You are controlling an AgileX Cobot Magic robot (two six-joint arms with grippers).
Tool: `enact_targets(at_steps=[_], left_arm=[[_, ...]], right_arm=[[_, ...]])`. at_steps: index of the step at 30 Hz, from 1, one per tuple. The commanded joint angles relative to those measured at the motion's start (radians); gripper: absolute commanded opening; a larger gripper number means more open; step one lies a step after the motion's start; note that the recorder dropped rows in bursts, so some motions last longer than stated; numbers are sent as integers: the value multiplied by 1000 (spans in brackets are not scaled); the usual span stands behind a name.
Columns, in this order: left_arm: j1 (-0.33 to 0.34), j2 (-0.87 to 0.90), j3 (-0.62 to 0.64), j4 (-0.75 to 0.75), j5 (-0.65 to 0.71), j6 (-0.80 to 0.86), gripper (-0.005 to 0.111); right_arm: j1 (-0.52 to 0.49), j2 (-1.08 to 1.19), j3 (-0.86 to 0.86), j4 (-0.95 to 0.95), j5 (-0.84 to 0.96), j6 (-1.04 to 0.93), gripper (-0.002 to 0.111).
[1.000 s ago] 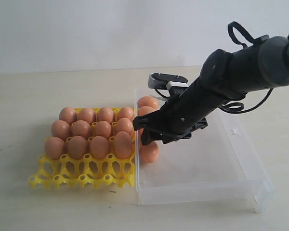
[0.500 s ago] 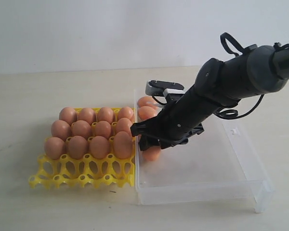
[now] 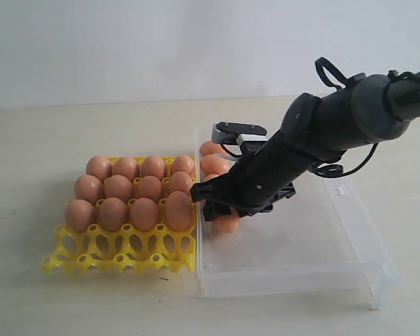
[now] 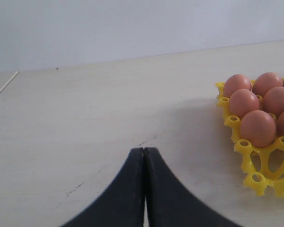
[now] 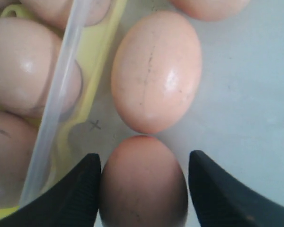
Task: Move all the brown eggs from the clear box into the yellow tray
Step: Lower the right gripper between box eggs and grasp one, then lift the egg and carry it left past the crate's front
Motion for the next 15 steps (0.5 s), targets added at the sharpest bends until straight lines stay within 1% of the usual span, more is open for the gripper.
enact_targets(at_steps=[1,3,4,5,6,7,8,13,15], left_arm=[[1,-6,-4,-3,-10,-4,0],[1,-6,-4,-3,-10,-4,0],[1,-6,-4,-3,-10,-4,0],[1,-6,-4,-3,-10,-4,0],[1,-6,-4,-3,-10,-4,0],[1,-6,-4,-3,-10,-4,0],[1,-6,-4,-3,-10,-4,0],[1,-6,-4,-3,-10,-4,0],[1,-6,-4,-3,-10,-4,0]], right_arm=[[1,2,-3,-1,-34,-14,54],[1,2,-3,-1,-36,-14,53],[1,2,-3,-1,-36,-14,49],[1,2,-3,-3,-29,-14,37],[1,2,-3,-3,-22,-14,27],[1,2,-3,-5,-17,-25,8],[1,2,-3,-5,-14,-39,-1],[1,-53,1,-63,-14,-39,0],[6,-123,35,-103,-78,-39,0]])
